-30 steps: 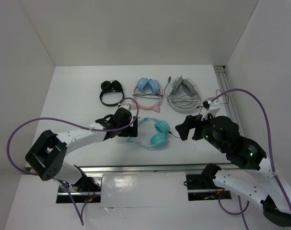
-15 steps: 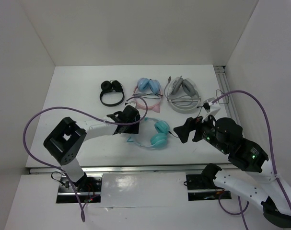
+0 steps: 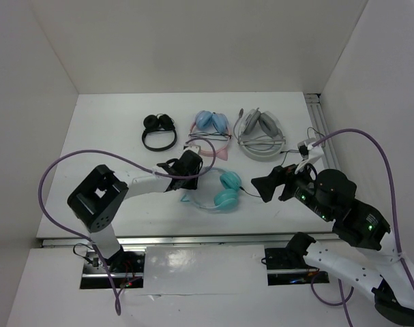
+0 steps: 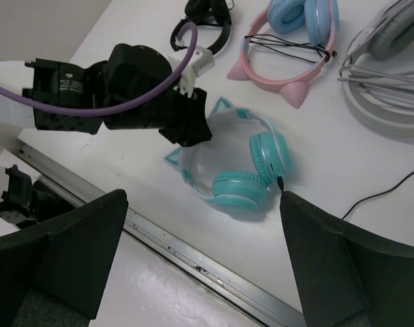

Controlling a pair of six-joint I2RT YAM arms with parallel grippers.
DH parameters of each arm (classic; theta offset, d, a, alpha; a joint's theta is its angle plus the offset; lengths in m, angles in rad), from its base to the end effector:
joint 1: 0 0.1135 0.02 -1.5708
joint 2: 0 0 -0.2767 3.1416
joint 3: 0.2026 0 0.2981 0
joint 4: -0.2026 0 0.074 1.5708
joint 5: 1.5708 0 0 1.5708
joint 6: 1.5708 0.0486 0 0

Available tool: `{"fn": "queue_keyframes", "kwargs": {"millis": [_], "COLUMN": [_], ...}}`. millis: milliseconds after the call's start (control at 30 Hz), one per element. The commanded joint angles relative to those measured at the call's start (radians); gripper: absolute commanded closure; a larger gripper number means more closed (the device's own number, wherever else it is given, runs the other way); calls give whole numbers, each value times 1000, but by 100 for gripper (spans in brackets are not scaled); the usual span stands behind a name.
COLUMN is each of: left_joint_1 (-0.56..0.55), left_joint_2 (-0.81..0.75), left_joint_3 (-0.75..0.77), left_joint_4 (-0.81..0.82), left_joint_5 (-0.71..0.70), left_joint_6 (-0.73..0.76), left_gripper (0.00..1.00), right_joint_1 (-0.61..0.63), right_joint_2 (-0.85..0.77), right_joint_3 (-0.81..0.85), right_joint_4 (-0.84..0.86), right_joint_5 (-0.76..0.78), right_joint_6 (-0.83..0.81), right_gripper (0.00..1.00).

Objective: Wrap the headphones

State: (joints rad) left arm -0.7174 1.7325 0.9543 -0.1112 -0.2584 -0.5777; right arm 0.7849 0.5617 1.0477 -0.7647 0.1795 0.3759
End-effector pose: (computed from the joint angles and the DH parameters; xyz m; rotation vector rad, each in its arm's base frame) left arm 0.3027 -0.2476 0.1304 0.0581 2.4376 -0.2685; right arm 0.1003 0.0879 0.4168 -0.2582 1.8765 0.6392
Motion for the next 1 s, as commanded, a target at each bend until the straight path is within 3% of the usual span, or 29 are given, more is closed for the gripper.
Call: {"fn": "queue_keyframes", "kwargs": {"millis": [0, 100, 133, 167, 400, 533, 633, 667, 733, 833, 967], "left_joint_1": [-28, -37, -37, -37, -120, -152, -162, -152, -142, -59, 59], "left_joint_2": [25, 7, -8, -19, -201, -315, -347, -347, -347, -386, -470], "left_joint_3": [9, 0, 0, -11, 27, 170, 340, 430, 513, 589, 607], "left_joint_4": [-33, -71, -90, -102, -310, -582, -906, -1082, -1224, -1257, -1245], "left_joint_5": [-8, -18, -27, -38, -172, -301, -480, -566, -622, -639, -650], "left_joint_6": [1, -30, -43, -44, -105, -180, -328, -415, -482, -420, -367], "left_gripper": [65, 82, 94, 100, 100, 100, 100, 100, 100, 100, 100], "right_joint_1": [-6, -6, -6, -6, -6, -6, -6, -6, -6, -15, -15], "right_joint_2": [-8, -8, -8, -8, -8, -19, -52, -63, -86, -85, -13], "right_joint_3": [46, 57, 57, 57, 42, -27, -115, -168, -231, -314, -360], "right_joint_4": [11, 11, 11, 11, 31, 115, 259, 304, 405, 589, 815], "right_joint_5": [15, 15, 15, 15, 25, 22, -96, -186, -302, -517, -500], "right_joint_6": [-14, -14, -14, -14, -25, -35, -68, -92, -133, -177, -100], "right_gripper": [0, 0, 0, 0, 0, 0, 0, 0, 0, 0, 0]}}
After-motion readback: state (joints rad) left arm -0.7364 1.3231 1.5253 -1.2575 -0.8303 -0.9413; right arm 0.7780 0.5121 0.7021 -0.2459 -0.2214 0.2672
